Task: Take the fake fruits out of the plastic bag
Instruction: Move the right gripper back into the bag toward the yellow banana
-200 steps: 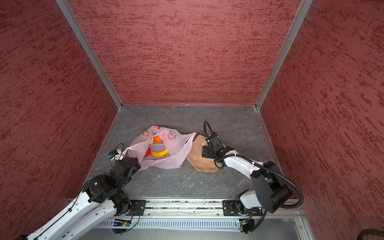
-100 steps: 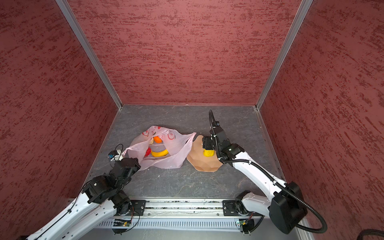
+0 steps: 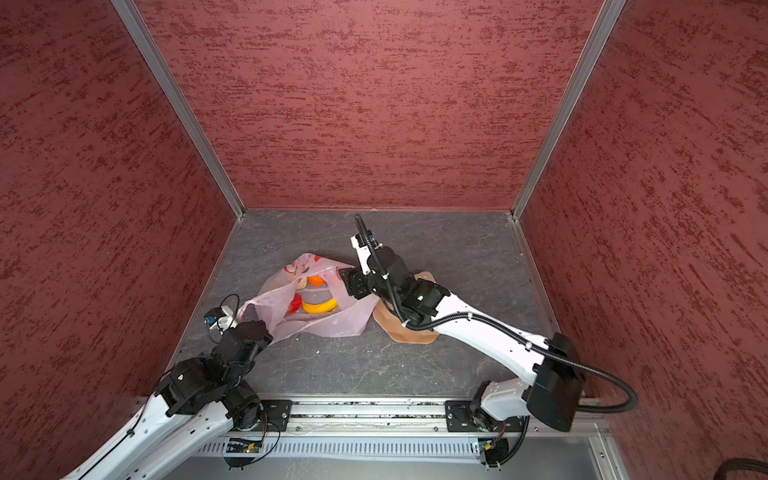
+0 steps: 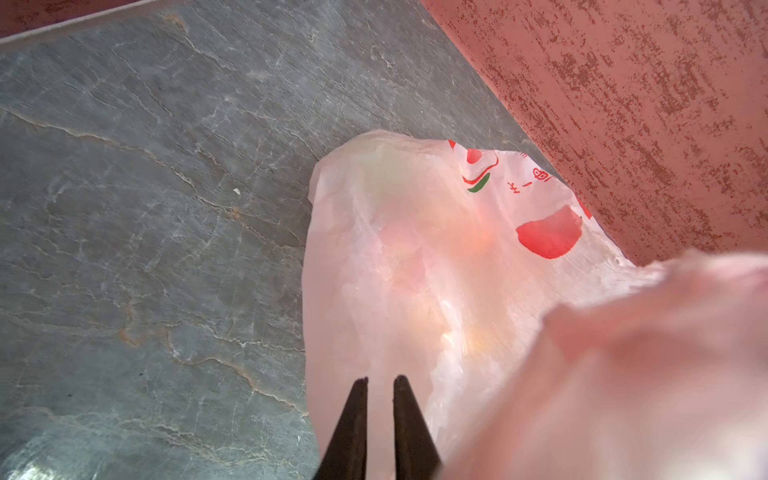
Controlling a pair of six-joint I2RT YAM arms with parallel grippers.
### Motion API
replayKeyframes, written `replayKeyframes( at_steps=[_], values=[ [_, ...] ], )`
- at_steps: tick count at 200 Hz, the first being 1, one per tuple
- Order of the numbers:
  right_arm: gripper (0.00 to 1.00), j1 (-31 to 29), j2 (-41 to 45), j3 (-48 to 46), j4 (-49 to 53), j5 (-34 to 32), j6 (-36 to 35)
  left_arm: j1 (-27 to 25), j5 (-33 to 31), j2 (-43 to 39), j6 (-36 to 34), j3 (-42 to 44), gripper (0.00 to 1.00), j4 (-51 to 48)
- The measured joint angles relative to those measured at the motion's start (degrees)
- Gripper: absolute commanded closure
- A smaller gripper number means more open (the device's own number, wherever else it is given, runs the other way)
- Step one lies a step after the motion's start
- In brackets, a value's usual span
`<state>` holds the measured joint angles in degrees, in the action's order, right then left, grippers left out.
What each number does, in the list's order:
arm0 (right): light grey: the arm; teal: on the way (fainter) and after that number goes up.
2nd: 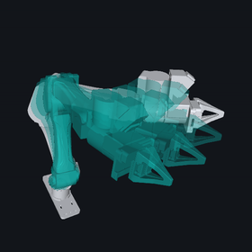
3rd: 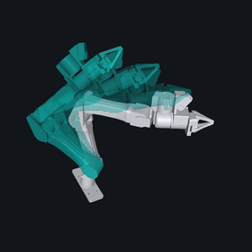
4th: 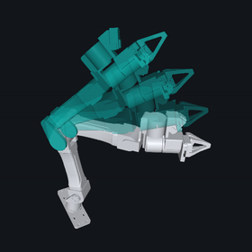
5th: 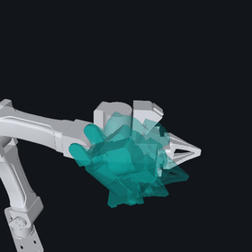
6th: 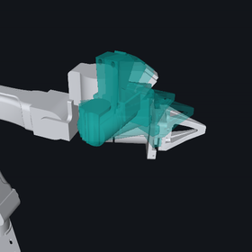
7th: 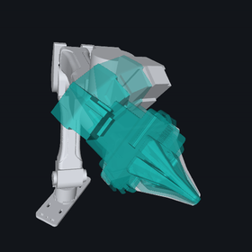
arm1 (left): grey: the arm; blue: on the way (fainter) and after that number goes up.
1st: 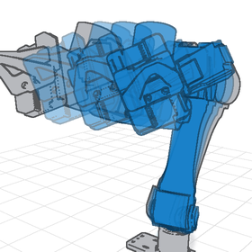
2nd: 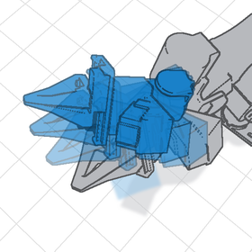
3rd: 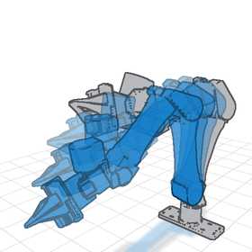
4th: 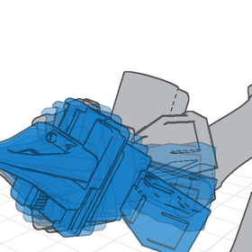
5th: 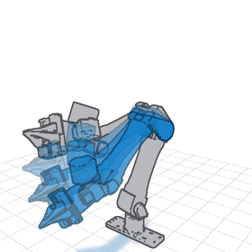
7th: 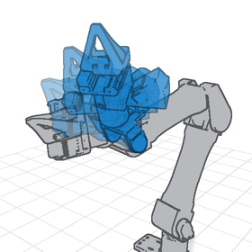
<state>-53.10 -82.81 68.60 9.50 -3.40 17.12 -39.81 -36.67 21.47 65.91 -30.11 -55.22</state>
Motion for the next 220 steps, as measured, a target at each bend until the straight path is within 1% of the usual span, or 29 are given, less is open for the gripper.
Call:
replayKeyframes(
  at_steps=[29,49,77,99,144,155,220],
  values=[
    [0.38,-3.6,-11.3,4.6,-2.0,3.0,0.0,0.0,-0.6,-1.0,0.8,0.0,0.84,-1.4],
    [0.4,-5.9,-16.8,6.1,-2.9,5.4,0.6,0.0,-0.9,-1.0,1.3,0.2,0.84,-1.8],
    [0.43,-7.9,-22.5,8.7,-4.2,8.2,2.1,0.0,-1.1,-1.0,1.6,0.6,0.84,-1.8],
    [0.44,-8.3,-26.0,10.8,-5.2,9.4,3.4,0.0,-1.4,-1.1,1.7,0.7,0.84,-1.8],
    [0.44,-8.2,-33.6,16.3,-5.4,8.7,5.4,0.0,-1.7,-2.3,1.8,1.9,0.85,-1.8],
    [0.43,-8.2,-34.9,17.0,-5.4,8.2,5.9,0.0,-1.8,-2.8,1.9,2.1,0.85,-1.8],
    [0.26,-8.2,-39.6,21.1,-5.4,6.4,7.1,0.0,-3.1,-5.4,2.7,2.1,0.85,-2.3]
  ],
)
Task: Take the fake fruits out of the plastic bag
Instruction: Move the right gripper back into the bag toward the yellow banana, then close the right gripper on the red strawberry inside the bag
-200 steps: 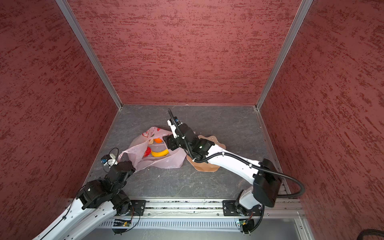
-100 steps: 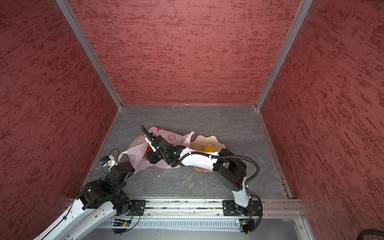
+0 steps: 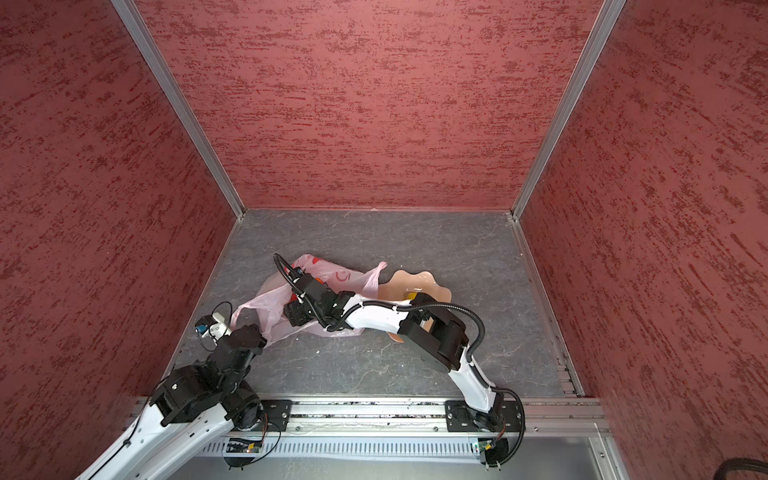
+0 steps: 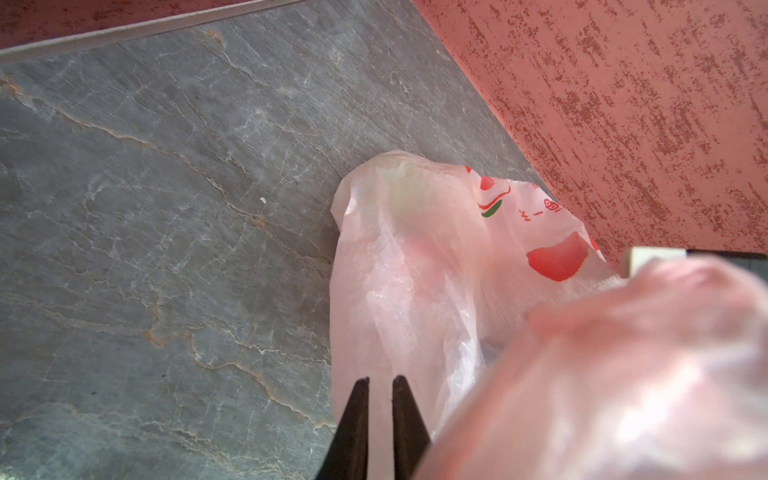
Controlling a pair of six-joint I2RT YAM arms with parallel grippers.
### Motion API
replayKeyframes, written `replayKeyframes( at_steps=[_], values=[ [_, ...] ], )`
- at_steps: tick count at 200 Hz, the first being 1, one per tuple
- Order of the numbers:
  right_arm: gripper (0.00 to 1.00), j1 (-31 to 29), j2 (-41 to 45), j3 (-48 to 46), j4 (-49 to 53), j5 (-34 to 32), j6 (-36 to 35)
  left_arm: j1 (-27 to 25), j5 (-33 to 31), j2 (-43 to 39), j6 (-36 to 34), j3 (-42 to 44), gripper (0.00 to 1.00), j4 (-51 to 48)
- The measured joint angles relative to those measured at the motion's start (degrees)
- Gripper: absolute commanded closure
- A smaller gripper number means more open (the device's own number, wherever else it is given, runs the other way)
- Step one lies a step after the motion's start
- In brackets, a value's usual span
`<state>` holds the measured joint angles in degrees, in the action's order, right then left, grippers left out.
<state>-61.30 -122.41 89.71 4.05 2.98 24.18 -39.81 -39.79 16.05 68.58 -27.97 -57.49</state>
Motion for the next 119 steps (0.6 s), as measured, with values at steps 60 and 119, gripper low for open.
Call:
replayKeyframes(
  at_steps=[60,119],
  values=[
    [0.15,0.3,-4.3,4.5,-0.5,-1.5,-0.2,0.0,-0.4,-1.7,0.4,0.0,0.85,-1.4],
    [0.03,1.6,-9.6,10.1,-1.5,-1.7,0.3,0.0,0.5,-3.1,1.0,1.0,0.85,-1.6]
  ],
)
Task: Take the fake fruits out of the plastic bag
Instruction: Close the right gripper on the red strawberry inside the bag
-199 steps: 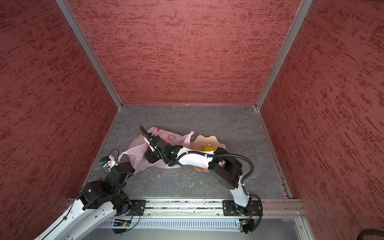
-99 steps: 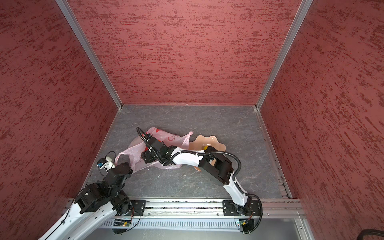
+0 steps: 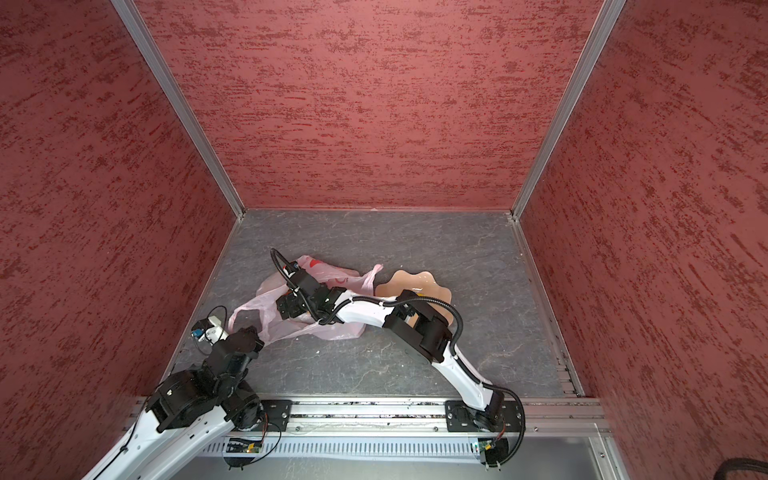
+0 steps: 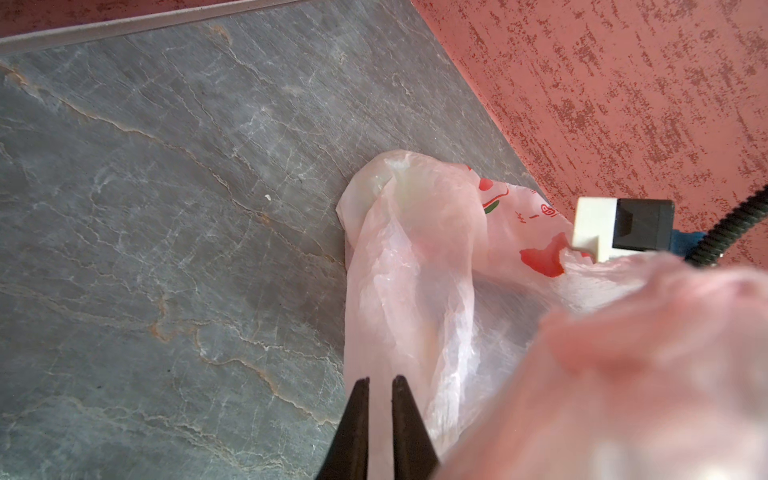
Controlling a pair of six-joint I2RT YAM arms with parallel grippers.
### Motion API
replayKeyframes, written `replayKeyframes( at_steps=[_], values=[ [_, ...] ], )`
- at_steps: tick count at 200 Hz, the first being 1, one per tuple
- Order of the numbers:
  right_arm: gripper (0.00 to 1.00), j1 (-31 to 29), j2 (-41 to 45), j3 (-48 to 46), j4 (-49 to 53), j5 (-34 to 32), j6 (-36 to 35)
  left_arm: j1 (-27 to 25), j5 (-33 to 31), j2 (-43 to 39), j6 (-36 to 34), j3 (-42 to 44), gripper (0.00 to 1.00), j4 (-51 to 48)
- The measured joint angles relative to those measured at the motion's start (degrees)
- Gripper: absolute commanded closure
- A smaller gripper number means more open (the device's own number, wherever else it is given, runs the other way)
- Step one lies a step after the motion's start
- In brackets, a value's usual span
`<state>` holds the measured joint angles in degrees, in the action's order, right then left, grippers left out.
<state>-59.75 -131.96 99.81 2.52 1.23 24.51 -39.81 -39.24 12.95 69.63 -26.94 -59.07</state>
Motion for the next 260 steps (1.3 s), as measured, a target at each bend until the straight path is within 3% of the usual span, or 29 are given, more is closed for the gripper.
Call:
replayKeyframes(
  at_steps=[108,191,260],
  values=[
    [0.06,0.7,-4.3,2.8,-1.0,0.3,1.8,0.0,1.4,-0.3,0.0,0.9,0.85,1.1],
    [0.15,1.0,-5.9,3.9,-1.9,1.6,3.6,0.0,1.9,-1.0,0.0,1.6,0.85,1.2],
    [0.29,1.3,-6.1,3.9,-3.1,2.4,4.1,0.0,1.9,-1.6,0.0,1.7,0.85,1.1]
  ],
)
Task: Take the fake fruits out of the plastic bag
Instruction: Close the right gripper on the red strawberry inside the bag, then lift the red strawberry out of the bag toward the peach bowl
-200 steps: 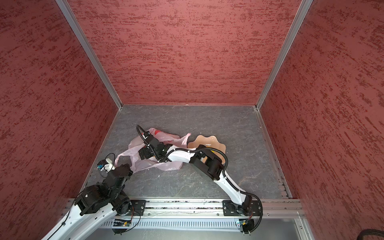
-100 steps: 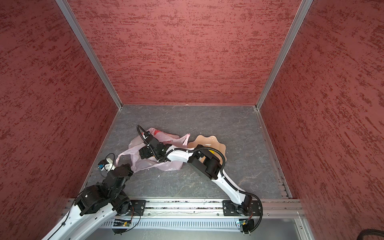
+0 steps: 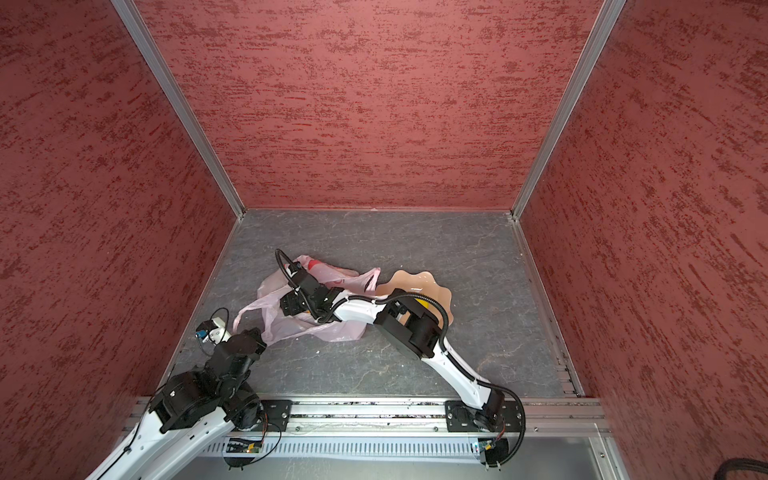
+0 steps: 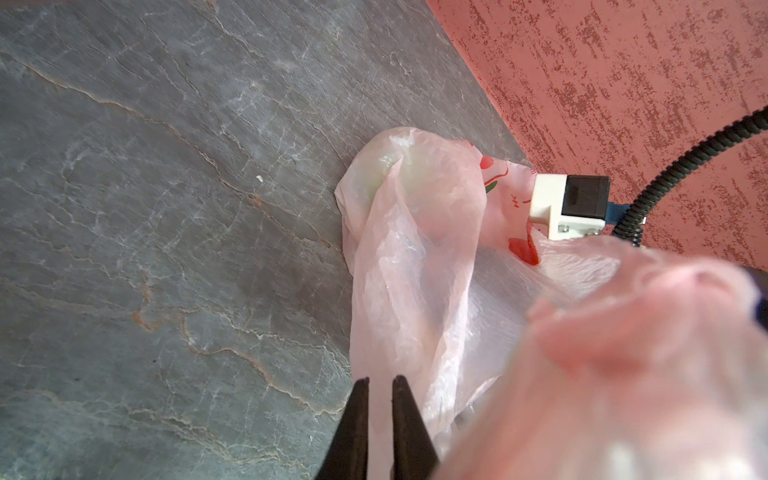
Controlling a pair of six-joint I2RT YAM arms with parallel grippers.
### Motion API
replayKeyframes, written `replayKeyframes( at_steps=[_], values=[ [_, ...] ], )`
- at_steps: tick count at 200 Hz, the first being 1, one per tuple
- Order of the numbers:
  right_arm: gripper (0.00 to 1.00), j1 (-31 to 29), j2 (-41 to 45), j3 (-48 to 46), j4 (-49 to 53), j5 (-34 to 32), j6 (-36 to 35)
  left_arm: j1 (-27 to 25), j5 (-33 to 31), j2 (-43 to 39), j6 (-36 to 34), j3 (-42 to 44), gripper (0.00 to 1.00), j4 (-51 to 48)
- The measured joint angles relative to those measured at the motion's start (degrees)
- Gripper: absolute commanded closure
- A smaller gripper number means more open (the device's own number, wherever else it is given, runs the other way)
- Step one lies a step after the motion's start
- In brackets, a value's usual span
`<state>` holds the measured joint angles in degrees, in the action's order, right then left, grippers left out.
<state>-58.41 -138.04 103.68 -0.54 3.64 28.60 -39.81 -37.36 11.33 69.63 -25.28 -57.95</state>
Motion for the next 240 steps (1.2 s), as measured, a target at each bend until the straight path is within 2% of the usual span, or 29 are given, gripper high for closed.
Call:
replayKeyframes(
  at_steps=[52,121,240],
  values=[
    [0.35,0.0,0.5,-1.6,-1.9,0.3,-0.1,0.0,0.0,-0.2,0.0,0.0,0.84,0.0],
    [0.37,0.0,7.0,-9.2,-2.2,1.7,-0.4,0.0,-0.3,-0.2,-0.1,-0.4,0.84,0.1],
    [0.4,-0.7,26.6,-25.1,-2.5,3.8,-2.3,0.0,-0.2,2.4,-1.6,-0.6,0.84,3.8]
  ],
)
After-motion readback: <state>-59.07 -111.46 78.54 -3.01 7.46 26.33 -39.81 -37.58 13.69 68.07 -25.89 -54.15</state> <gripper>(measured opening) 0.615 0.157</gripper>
